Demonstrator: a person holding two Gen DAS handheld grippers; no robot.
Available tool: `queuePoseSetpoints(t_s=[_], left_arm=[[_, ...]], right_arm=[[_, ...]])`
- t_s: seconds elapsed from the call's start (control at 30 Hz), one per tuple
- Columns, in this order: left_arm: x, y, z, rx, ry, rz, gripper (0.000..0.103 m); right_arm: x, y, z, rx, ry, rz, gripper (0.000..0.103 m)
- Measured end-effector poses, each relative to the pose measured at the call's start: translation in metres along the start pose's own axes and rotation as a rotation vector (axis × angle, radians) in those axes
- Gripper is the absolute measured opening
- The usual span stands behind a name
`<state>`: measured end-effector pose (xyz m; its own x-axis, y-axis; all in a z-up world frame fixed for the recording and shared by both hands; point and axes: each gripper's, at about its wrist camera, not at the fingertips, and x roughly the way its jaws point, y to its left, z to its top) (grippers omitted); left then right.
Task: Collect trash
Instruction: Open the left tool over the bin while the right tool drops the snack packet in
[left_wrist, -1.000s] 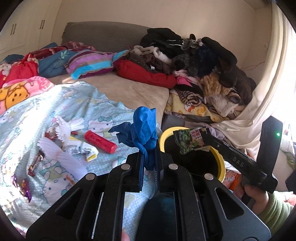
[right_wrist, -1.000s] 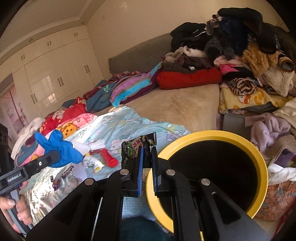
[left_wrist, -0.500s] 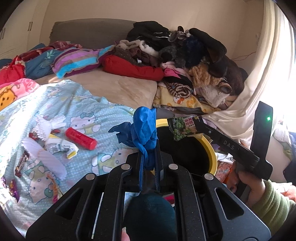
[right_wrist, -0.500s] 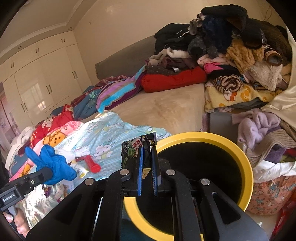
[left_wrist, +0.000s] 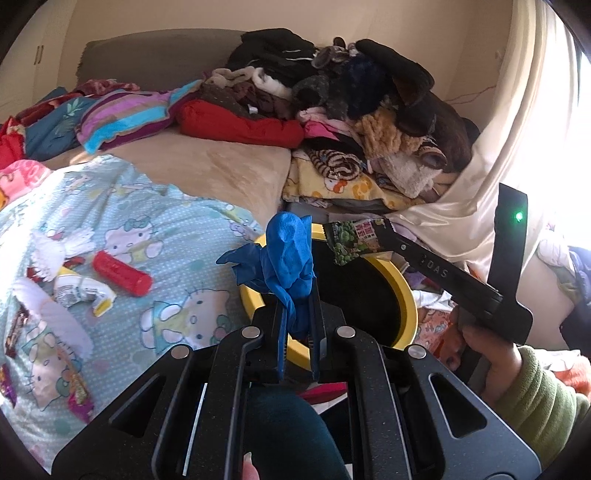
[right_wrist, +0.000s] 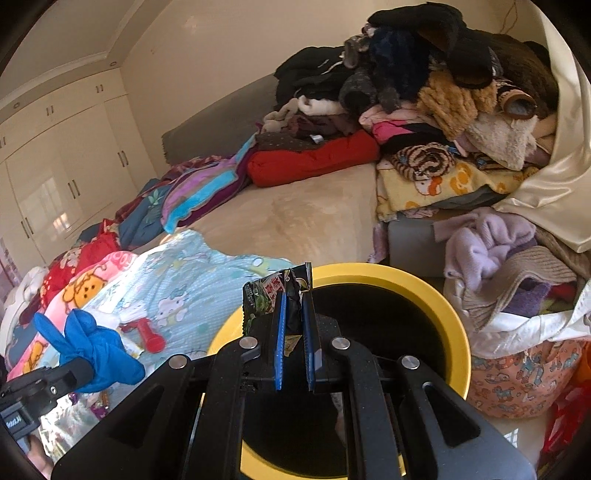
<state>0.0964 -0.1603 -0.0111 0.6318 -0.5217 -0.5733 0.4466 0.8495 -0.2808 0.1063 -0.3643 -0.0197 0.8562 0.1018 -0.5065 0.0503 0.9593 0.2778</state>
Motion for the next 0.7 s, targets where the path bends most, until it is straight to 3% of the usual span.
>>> queuePoseSetpoints(t_s=[0.7], left_arm=[[0.061,-0.027,-0.011,0.052,0.109,-0.067,0.005]], right_arm=[[0.013,-0.048,-0.007,0.072,0.026,-0.095,0.009]])
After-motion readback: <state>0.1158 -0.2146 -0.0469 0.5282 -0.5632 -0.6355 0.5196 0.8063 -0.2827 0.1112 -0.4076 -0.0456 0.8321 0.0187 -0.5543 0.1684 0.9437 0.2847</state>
